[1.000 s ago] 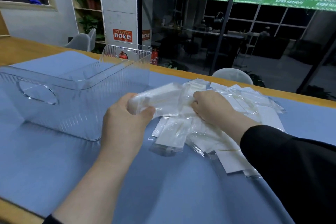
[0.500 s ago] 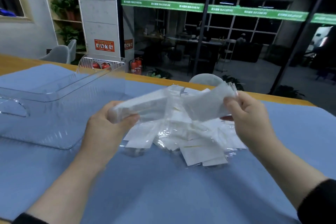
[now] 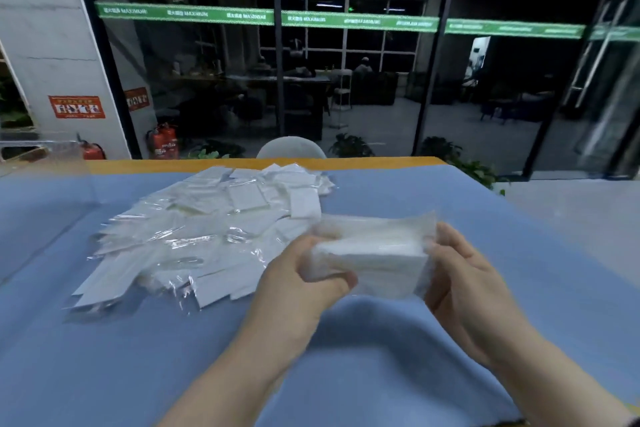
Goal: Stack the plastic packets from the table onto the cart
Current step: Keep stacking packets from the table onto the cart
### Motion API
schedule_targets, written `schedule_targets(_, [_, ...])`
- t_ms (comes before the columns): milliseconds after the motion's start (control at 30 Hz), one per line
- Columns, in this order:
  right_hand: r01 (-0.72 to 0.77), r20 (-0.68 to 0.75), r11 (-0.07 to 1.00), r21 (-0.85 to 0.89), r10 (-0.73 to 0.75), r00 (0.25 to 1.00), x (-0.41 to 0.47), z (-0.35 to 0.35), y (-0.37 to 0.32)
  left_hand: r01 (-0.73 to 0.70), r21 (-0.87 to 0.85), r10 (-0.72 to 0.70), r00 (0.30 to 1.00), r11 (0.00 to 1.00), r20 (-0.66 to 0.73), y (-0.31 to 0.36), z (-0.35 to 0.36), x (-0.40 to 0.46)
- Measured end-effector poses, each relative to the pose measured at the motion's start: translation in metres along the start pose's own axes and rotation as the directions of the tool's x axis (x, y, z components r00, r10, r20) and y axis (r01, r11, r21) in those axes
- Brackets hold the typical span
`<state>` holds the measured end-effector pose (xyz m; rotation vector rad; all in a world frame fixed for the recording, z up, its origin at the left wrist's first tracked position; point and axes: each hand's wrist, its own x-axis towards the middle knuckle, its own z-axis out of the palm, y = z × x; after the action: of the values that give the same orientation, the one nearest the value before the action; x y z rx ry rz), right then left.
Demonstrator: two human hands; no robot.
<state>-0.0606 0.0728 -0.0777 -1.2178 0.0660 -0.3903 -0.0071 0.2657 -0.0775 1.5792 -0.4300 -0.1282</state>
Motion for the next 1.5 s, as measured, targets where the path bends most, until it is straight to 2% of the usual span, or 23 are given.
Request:
schedule_targets(100, [-0.028, -0.070, 1.000, -0.012, 0.028, 0.997, -0.013, -0.033, -0.005, 0.002, -0.027, 0.000, 0.998, 1.000, 0.060, -0.002, 0.032, -0.002])
schedule_targets(133, [0.003, -0.060, 0.993, -0.120, -0.010, 0.998, -0.017, -0.045, -0.006, -0.001, 0.001, 0.001, 0.997, 1.000, 0.071, -0.005, 0.039, -0.002])
schedule_targets(167, [0.054, -0.029, 0.949, -0.309, -0.066, 0.997, -0.020, -0.057, -0.007, -0.004, 0.061, 0.000, 0.997, 0.998, 0.076, -0.011, 0.046, -0.001])
schedule_targets(200, [0.082, 0.017, 0.865, -0.495, -0.084, 0.996, -0.022, -0.068, -0.009, -0.007, 0.139, -0.003, 0.997, 0.990, 0.071, -0.015, 0.051, -0.001])
schedule_targets(267, [0.103, 0.103, 0.720, -0.686, -0.044, 0.994, -0.026, -0.083, -0.006, 0.005, 0.283, -0.017, 0.999, 0.959, 0.041, -0.023, 0.057, -0.001])
schedule_targets(400, [0.188, 0.185, 0.588, -0.787, -0.065, 0.981, -0.029, -0.083, 0.003, 0.035, 0.256, -0.047, 0.998, 0.966, 0.041, -0.020, 0.067, -0.006])
schedule_targets(500, [0.270, 0.239, 0.478, -0.836, -0.126, 0.963, -0.028, -0.083, 0.008, 0.053, 0.080, -0.044, 0.993, 0.995, -0.107, -0.013, 0.075, -0.003])
schedule_targets(567, [0.285, 0.247, 0.436, -0.854, -0.142, 0.959, -0.028, -0.083, 0.009, 0.055, 0.059, -0.041, 0.975, 0.997, -0.218, -0.016, 0.079, 0.005])
schedule_targets(633, [0.269, 0.244, 0.420, -0.867, -0.113, 0.963, -0.029, -0.083, 0.009, 0.058, 0.107, -0.025, 0.957, 0.993, -0.291, -0.021, 0.083, 0.011])
schedule_targets(700, [0.274, 0.252, 0.397, -0.876, -0.108, 0.962, -0.028, -0.083, 0.010, 0.030, 0.063, -0.008, 0.944, 0.998, -0.329, -0.023, 0.084, 0.012])
schedule_targets(767, [0.285, 0.259, 0.407, -0.868, -0.119, 0.959, -0.028, -0.082, 0.011, 0.011, 0.001, -0.010, 0.948, 1.000, -0.318, -0.021, 0.084, 0.010])
schedule_targets(867, [0.300, 0.262, 0.433, -0.850, -0.148, 0.954, -0.026, -0.081, 0.012, 0.017, 0.024, -0.009, 0.958, 1.000, -0.288, -0.021, 0.085, 0.012])
schedule_targets(967, [0.296, 0.249, 0.434, -0.851, -0.162, 0.955, -0.024, -0.079, 0.013, 0.074, -0.043, -0.084, 0.940, 0.996, -0.331, -0.025, 0.085, 0.015])
schedule_targets(1067, [0.335, 0.281, 0.419, -0.844, -0.186, 0.941, -0.023, -0.071, 0.018, 0.094, -0.095, -0.118, 0.950, 0.991, -0.288, -0.028, 0.084, 0.017])
schedule_targets(1167, [0.331, 0.282, 0.430, -0.840, -0.176, 0.943, -0.022, -0.069, 0.020, 0.074, -0.062, -0.088, 0.955, 0.995, -0.284, -0.029, 0.086, 0.017])
schedule_targets(1267, [0.283, 0.246, 0.481, -0.829, -0.140, 0.959, -0.021, -0.073, 0.019, 0.039, -0.098, -0.067, 0.950, 0.994, -0.303, -0.029, 0.087, 0.018])
schedule_targets(1367, [0.299, 0.225, 0.524, -0.798, -0.201, 0.953, -0.022, -0.073, 0.019, 0.039, -0.021, -0.043, 0.971, 0.999, -0.234, -0.029, 0.089, 0.017])
schedule_targets(1433, [0.330, 0.216, 0.520, -0.788, -0.268, 0.939, -0.023, -0.072, 0.019, -0.003, 0.026, 0.009, 0.971, 1.000, -0.237, -0.029, 0.089, 0.017])
schedule_targets(1500, [0.326, 0.210, 0.466, -0.823, -0.283, 0.936, -0.024, -0.072, 0.018, -0.013, -0.024, 0.007, 0.974, 1.000, -0.228, -0.029, 0.089, 0.017])
